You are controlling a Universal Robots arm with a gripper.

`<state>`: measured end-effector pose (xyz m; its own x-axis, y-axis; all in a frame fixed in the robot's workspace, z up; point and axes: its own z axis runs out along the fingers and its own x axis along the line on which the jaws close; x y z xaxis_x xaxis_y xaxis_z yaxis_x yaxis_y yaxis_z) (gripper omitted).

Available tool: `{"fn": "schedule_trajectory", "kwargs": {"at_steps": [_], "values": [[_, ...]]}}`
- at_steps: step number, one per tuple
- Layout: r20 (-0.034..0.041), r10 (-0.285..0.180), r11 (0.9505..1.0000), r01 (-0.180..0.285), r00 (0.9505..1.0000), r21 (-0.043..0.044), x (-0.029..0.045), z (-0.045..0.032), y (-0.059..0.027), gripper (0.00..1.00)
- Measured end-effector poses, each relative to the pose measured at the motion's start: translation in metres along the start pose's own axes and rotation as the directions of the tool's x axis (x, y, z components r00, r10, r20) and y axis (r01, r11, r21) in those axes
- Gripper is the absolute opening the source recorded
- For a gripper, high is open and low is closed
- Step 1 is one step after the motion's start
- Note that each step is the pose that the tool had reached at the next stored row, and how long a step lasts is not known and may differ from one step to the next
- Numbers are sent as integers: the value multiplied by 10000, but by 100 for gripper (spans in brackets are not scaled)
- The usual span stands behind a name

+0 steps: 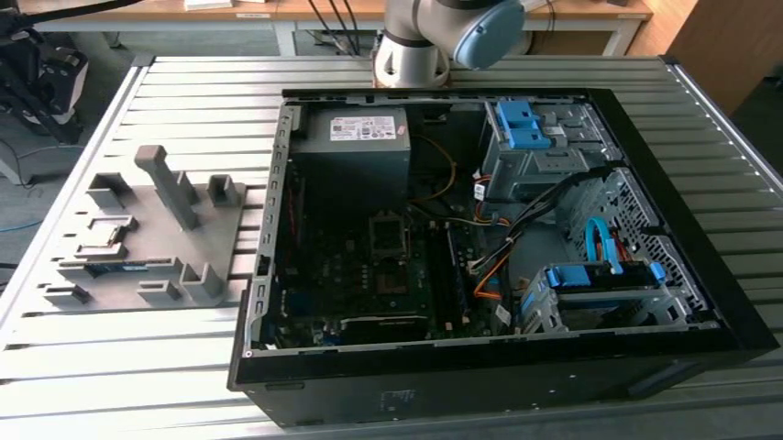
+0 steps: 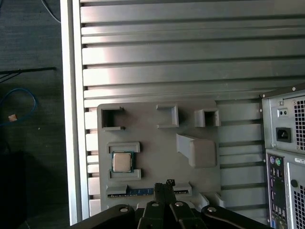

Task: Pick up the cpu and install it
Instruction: 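Reach for the cpu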

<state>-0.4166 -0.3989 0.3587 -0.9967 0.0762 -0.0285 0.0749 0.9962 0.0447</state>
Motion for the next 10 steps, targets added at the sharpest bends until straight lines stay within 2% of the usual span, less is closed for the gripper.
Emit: {"fn": "schedule_trajectory", "kwargs": {"at_steps": [10], "values": [[1,0,10000,0,10000,0,7,59,-3,10]]}}
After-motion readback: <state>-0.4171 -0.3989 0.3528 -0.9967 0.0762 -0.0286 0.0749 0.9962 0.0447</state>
